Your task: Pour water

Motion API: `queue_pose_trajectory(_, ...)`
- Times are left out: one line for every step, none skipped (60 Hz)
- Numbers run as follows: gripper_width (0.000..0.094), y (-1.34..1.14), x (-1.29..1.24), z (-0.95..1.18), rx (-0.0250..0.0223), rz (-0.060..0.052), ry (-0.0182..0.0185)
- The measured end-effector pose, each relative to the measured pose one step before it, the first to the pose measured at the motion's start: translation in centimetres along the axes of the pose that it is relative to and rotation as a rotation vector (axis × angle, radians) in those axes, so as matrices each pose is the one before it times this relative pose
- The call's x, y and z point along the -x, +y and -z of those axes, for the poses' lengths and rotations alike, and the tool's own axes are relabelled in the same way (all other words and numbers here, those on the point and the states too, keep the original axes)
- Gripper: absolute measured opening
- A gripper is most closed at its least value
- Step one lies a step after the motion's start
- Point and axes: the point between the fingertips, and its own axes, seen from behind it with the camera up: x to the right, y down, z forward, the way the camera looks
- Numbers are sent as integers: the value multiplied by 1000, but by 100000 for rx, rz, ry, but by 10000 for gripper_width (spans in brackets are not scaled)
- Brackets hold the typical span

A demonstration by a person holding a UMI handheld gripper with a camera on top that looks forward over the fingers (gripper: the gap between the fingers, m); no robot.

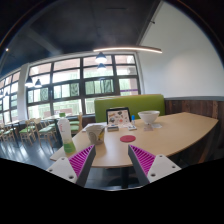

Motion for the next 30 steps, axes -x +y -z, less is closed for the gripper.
queue_pose_trajectory(744,-21,72,10,-108,321,-393)
queue_pose_trajectory(742,19,92,20,46,340,-436)
queue_pose_trajectory(742,57,93,20,249,325,-408)
queue_pose_trajectory(741,78,133,32,447,374,-462)
queue_pose_trajectory(744,75,147,37,516,342,-502)
queue_pose_trajectory(742,62,124,53,442,252,-442)
queue_pose_trajectory(743,173,42,-77,206,133,-356)
queue_pose_trajectory(744,-102,328,130,289,35,-373)
queue_pose_trajectory(749,61,203,52,217,-88,-526)
queue_pose_trajectory(752,83,74,-47,242,-122,-732)
queue_pose_trajectory(756,-20,417,11,256,121,-800)
queue_pose_trajectory(761,129,251,-66,191,226,-1170)
queue_pose_trajectory(775,42,417,19,212,444,-1154)
queue_pose_trajectory(787,83,437,-4,201,679,-1256)
queue_pose_trajectory(798,32,532,-39,171,908,-1224)
queue_pose_trajectory(809,162,606,-162,-222,1104,-1302)
queue_pose_trajectory(818,-11,540,-72,-281,1038,-1467)
queue_pose_trajectory(824,5,494,-77,-395,962,-1247)
queue_pose_trajectory(826,-106,467,14,-305,643,-1102)
queue_pose_trajectory(828,-15,509,-169,-412,482,-844)
queue_pose_trajectory(829,2,516,-220,-317,262,-756)
queue_pose_trajectory(828,-31,384,-1149,-354,68,-650)
queue_pose_trajectory(828,153,818,630,-341,-282,-449)
queue_pose_trajectory(827,45,462,-288,-367,-280,-615)
queue_pose_trajectory(827,-156,8,-1348,-487,-197,-918)
queue_pose_trajectory(826,80,933,523,-566,-224,-825)
queue_pose_trajectory(826,-189,254,-1425,-493,-218,-1059)
queue_pose_trajectory(825,-84,621,-535,-454,-150,-961)
queue_pose_trajectory(826,-101,664,-538,-577,-63,-930)
queue_pose_trajectory(824,-264,506,-1013,-437,-100,-846)
